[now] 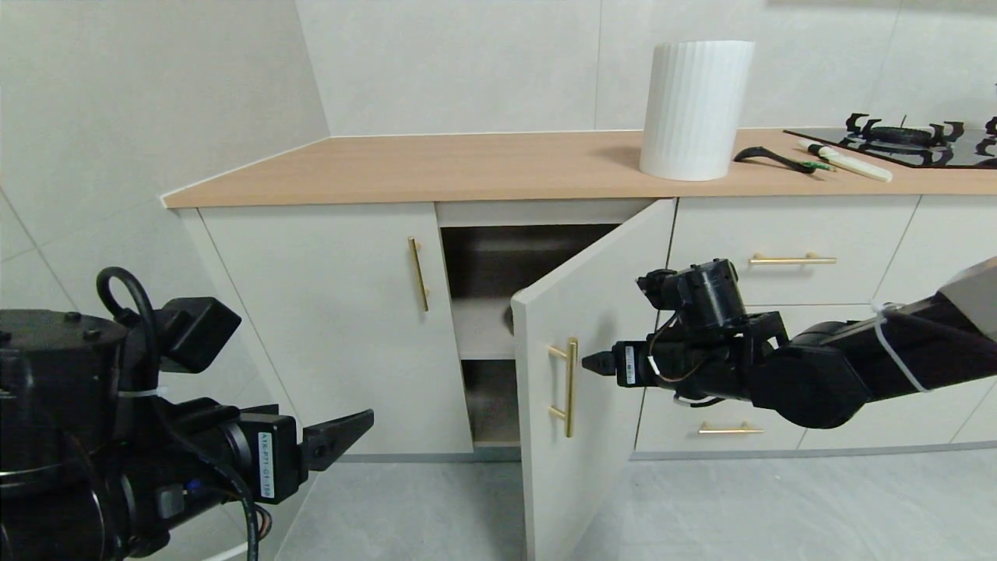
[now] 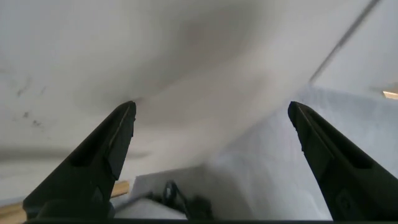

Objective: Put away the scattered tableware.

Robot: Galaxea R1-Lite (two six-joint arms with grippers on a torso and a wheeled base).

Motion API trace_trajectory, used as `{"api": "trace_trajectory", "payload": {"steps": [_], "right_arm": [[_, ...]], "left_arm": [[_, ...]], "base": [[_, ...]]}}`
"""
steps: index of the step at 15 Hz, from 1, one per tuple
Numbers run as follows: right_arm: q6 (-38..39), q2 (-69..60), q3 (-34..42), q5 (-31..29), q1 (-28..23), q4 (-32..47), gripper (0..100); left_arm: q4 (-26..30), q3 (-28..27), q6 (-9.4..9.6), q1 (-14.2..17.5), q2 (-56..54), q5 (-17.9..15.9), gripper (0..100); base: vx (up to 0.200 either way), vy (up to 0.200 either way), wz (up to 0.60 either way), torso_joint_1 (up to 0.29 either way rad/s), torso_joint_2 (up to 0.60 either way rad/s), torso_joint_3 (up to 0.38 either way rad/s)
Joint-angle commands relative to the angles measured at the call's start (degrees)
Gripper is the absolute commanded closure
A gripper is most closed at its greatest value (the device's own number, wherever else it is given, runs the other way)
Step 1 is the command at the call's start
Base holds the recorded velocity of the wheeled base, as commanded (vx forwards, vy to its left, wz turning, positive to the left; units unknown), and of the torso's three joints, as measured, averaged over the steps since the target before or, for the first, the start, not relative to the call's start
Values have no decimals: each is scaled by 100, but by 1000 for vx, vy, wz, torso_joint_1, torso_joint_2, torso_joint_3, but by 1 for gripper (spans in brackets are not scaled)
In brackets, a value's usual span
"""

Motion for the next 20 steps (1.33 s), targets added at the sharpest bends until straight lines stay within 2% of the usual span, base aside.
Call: {"api": "trace_trajectory", "payload": {"steps": [1, 3, 6, 9, 13, 17, 20], "right_arm": [[8, 258, -20, -15, -14, -190, 0], [17, 381, -63, -32, -5, -357, 0], [272, 732, -107, -120, -5, -1078, 0], [316, 803, -143, -129, -5, -1148, 0], [553, 882, -301, -155, 4, -1157, 0], [1194, 1479, -1153, -929, 12, -1157, 0], [1493, 1796, -1610, -1298, 12, -1148, 0]], "left_arm": [[-1, 0, -1, 0, 11, 2, 0], [-1, 0, 16, 0, 19, 2, 0], [-1, -9, 7, 26, 72, 2, 0], [-1, -9, 7, 26, 81, 2, 0], [-1, -9, 7, 26, 72, 2, 0], [-1, 0, 16, 17, 72, 2, 0], [-1, 0, 7, 26, 72, 2, 0]], "base": [[0, 0, 0, 0, 0, 0], [0, 0, 0, 0, 0, 0], [67, 0, 0, -1, -2, 2], [200, 0, 0, -2, 1, 4], [0, 0, 0, 0, 0, 0], [0, 0, 0, 0, 0, 0], [0, 0, 0, 0, 0, 0]]}}
